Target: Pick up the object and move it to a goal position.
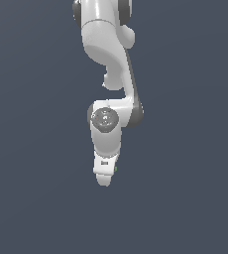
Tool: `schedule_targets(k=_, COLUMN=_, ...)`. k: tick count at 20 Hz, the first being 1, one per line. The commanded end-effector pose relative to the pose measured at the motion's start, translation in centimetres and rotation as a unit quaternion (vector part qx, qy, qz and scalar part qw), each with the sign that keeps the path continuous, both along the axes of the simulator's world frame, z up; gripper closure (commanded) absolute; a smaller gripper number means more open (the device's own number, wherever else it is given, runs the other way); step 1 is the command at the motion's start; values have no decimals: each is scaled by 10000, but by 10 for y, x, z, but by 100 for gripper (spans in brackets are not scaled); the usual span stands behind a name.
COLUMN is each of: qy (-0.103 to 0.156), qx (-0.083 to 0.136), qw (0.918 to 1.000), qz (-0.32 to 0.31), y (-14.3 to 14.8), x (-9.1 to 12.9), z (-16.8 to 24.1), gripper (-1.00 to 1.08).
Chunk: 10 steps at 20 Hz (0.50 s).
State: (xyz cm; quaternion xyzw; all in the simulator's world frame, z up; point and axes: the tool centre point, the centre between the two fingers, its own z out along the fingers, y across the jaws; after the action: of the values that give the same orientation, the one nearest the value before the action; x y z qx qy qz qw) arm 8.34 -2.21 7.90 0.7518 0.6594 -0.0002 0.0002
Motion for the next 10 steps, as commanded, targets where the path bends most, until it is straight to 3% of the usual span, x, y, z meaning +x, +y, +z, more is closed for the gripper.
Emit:
schedule_targets(k=1, qy=0, qx=2, qw=10000, qz=53, y=0, x=0, z=-1, gripper=-92)
schedule_targets(k=10, qy=1, qx=1, qw=10000, qz=44, y=0, x=0, z=-20, gripper=-92)
